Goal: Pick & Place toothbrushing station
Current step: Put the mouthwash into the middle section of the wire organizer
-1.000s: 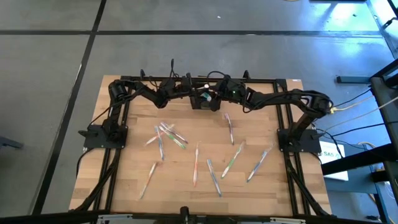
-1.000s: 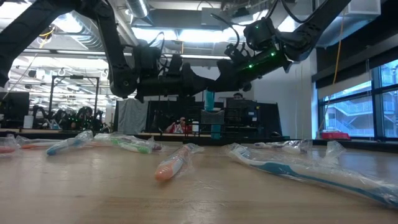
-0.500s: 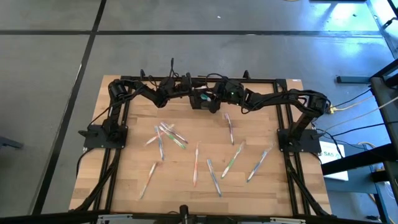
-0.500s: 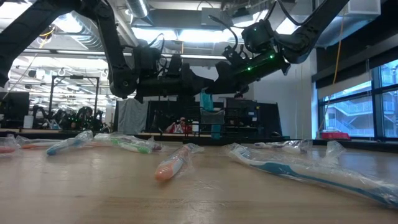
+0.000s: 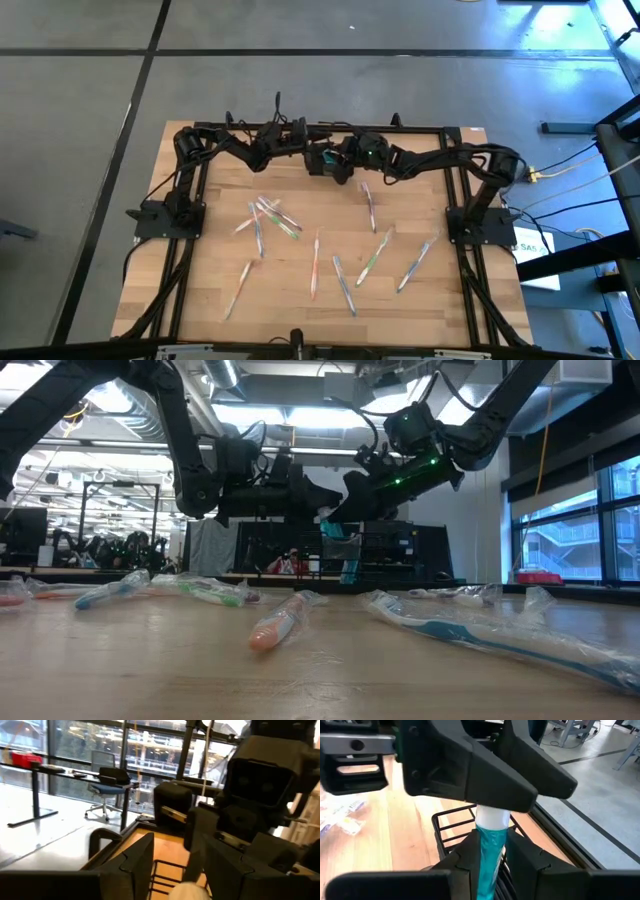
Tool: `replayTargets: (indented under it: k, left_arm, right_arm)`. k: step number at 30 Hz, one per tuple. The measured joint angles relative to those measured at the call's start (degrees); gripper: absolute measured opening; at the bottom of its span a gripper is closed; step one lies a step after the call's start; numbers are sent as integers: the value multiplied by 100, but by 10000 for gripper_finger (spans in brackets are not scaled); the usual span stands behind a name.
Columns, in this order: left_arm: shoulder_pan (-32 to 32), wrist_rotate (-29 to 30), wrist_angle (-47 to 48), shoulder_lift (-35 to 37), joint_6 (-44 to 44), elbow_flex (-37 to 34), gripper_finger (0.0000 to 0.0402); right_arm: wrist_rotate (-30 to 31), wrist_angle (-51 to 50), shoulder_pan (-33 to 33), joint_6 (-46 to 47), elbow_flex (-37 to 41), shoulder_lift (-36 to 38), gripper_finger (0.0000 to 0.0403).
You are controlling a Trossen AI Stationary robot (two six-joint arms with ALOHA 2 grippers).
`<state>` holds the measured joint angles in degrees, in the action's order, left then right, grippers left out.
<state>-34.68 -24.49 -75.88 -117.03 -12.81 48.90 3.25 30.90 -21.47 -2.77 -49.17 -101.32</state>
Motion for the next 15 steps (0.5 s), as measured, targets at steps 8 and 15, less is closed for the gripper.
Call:
replayTargets:
  k: [8, 15]
  left_arm:
    - [-50, -64, 192, 4, 2, 0, 155]
    - [-42, -96, 430, 4, 2, 0, 155]
  right_arm:
    - [21, 122, -4, 3, 0, -83, 86]
    - [36, 107, -4, 66, 0, -83, 86]
